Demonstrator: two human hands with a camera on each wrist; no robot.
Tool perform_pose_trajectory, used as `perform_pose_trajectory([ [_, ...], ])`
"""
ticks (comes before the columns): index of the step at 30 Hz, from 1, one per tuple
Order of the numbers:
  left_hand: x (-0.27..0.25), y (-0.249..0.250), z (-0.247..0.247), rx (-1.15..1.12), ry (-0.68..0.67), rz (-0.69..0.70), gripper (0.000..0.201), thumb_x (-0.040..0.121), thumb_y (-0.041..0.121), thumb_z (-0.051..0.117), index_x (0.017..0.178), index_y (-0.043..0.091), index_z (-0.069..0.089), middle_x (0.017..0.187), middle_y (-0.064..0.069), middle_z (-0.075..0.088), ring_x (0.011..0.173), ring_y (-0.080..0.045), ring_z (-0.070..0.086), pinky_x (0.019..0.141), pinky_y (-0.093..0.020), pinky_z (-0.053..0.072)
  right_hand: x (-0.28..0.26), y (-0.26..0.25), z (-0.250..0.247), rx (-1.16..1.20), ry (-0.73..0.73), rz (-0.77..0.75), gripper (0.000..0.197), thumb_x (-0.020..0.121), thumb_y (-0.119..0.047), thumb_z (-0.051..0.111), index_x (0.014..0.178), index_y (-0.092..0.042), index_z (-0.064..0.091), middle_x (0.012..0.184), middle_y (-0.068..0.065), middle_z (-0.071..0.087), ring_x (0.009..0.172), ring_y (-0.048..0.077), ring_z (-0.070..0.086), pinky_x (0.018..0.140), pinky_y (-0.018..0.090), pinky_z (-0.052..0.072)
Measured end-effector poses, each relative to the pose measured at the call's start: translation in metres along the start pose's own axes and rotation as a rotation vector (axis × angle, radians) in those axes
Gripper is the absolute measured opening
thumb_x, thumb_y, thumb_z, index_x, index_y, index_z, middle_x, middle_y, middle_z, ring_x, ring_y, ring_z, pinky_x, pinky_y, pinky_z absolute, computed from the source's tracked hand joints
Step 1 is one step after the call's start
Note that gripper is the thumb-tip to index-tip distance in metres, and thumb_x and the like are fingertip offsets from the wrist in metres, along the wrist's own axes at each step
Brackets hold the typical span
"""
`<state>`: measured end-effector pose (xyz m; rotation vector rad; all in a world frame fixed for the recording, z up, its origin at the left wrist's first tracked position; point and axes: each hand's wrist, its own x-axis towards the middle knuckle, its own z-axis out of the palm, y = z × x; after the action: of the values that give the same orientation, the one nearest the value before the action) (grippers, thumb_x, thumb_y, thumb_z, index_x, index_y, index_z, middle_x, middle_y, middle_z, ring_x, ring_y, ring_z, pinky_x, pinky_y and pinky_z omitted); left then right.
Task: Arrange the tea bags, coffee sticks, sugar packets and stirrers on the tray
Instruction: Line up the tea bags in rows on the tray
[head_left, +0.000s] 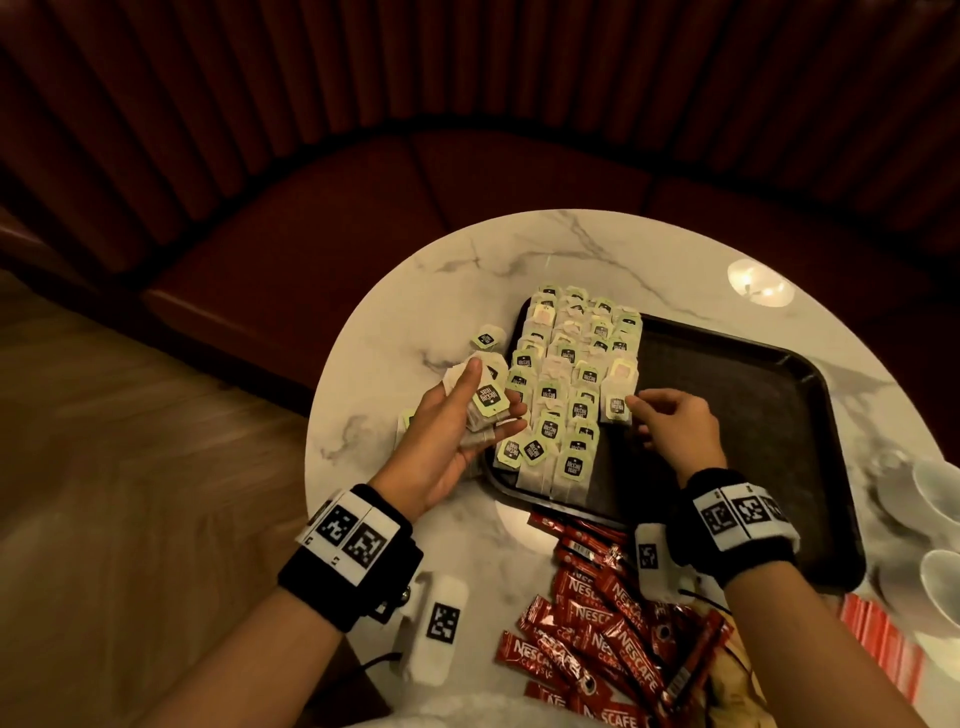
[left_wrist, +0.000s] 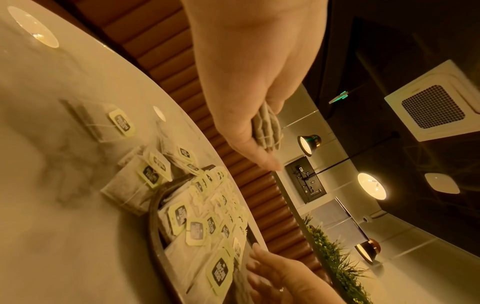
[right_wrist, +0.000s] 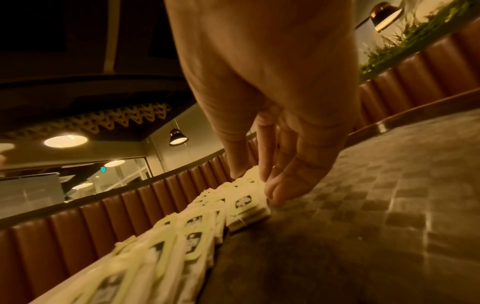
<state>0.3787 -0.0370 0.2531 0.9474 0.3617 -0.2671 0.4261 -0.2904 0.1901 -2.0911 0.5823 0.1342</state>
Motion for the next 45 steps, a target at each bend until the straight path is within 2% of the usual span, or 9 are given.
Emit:
perform_pose_trajectory([
  [3, -0.001, -0.002, 0.003, 0.043, -0.002, 0.001, 0.036, 0.102, 0.031, 0.044, 0.120, 0.003, 0.056, 0.090, -0.014, 0.071, 0.086, -0.022, 0.071, 0.084, -0.036, 0.057, -0.023, -0.019, 0.001, -0.052, -0.083, -0.146, 0.032, 0.091, -0.037, 0.067, 0.118, -0.020, 0.065, 0.107, -0.005, 0.067, 0.103, 0.013, 0.062, 0.094, 0.035, 0.052],
  [6, 0.000, -0.003, 0.008, 0.079, 0.011, 0.026, 0.041, 0.102, 0.033, 0.042, 0.128, 0.004, 0.054, 0.097, -0.012, 0.071, 0.092, -0.019, 0.070, 0.085, -0.031, 0.057, -0.057, -0.044, 0.005, 0.007, -0.265, -0.269, 0.023, 0.093, -0.037, 0.062, 0.112, -0.026, 0.066, 0.101, -0.013, 0.067, 0.095, 0.002, 0.062, 0.077, 0.015, 0.050],
  [10, 0.000, -0.007, 0.015, 0.085, 0.018, 0.070, 0.036, 0.103, 0.034, 0.039, 0.119, 0.010, 0.060, 0.094, -0.005, 0.074, 0.087, -0.012, 0.072, 0.073, -0.023, 0.057, -0.094, -0.066, 0.014, 0.218, -0.504, -0.292, 0.017, 0.095, -0.029, 0.059, 0.107, -0.022, 0.069, 0.097, -0.003, 0.073, 0.085, 0.006, 0.067, 0.073, 0.020, 0.056],
  [13, -0.004, -0.009, 0.018, 0.101, 0.015, 0.067, 0.038, 0.102, 0.039, 0.039, 0.118, 0.012, 0.060, 0.104, -0.006, 0.074, 0.097, -0.016, 0.071, 0.083, -0.028, 0.057, -0.109, -0.070, 0.023, 0.341, -0.593, -0.283, 0.016, 0.094, -0.020, 0.062, 0.104, -0.011, 0.070, 0.096, 0.008, 0.073, 0.084, 0.012, 0.068, 0.074, 0.022, 0.057],
  [16, -0.006, -0.010, 0.019, 0.099, 0.000, 0.081, 0.035, 0.102, 0.038, 0.039, 0.116, 0.014, 0.061, 0.104, -0.006, 0.075, 0.098, -0.017, 0.071, 0.083, -0.027, 0.058, -0.117, -0.070, 0.027, 0.435, -0.580, -0.243, 0.015, 0.092, -0.014, 0.065, 0.103, -0.005, 0.069, 0.098, 0.015, 0.071, 0.086, 0.017, 0.069, 0.075, 0.024, 0.057],
  [24, -0.009, -0.010, 0.024, 0.141, -0.022, 0.116, 0.031, 0.103, 0.036, 0.038, 0.106, 0.018, 0.063, 0.100, -0.006, 0.075, 0.095, -0.018, 0.072, 0.077, -0.025, 0.058, -0.124, -0.077, 0.031, 0.611, -0.549, -0.127, 0.020, 0.090, -0.015, 0.069, 0.107, -0.005, 0.065, 0.088, 0.005, 0.072, 0.079, 0.015, 0.071, 0.070, 0.026, 0.059],
  [29, -0.009, -0.009, 0.027, 0.146, -0.025, 0.117, 0.031, 0.103, 0.034, 0.039, 0.118, 0.017, 0.060, 0.108, -0.005, 0.074, 0.097, -0.014, 0.071, 0.071, -0.020, 0.055, -0.119, -0.077, 0.029, 0.584, -0.510, -0.119, 0.023, 0.090, -0.018, 0.069, 0.107, -0.004, 0.066, 0.095, 0.006, 0.072, 0.079, 0.015, 0.071, 0.072, 0.029, 0.060],
  [37, -0.003, -0.007, 0.026, 0.108, -0.011, 0.153, 0.040, 0.085, 0.036, 0.060, 0.115, 0.010, 0.061, 0.100, -0.005, 0.074, 0.096, -0.022, 0.071, 0.071, -0.028, 0.060, -0.108, -0.073, 0.018, 0.754, -0.384, -0.109, 0.015, 0.091, -0.005, 0.064, 0.105, -0.003, 0.062, 0.085, 0.011, 0.066, 0.074, 0.018, 0.067, 0.070, 0.024, 0.058],
  [45, -0.003, 0.000, 0.025, 0.119, -0.002, 0.197, 0.022, 0.086, 0.004, 0.067, 0.108, 0.007, 0.063, 0.090, -0.003, 0.074, 0.073, -0.009, 0.071, 0.052, -0.018, 0.049, -0.112, -0.072, 0.018, 0.761, -0.406, -0.098, 0.004, 0.092, -0.007, 0.064, 0.096, -0.008, 0.062, 0.073, 0.006, 0.067, 0.066, 0.016, 0.065, 0.070, 0.026, 0.059],
])
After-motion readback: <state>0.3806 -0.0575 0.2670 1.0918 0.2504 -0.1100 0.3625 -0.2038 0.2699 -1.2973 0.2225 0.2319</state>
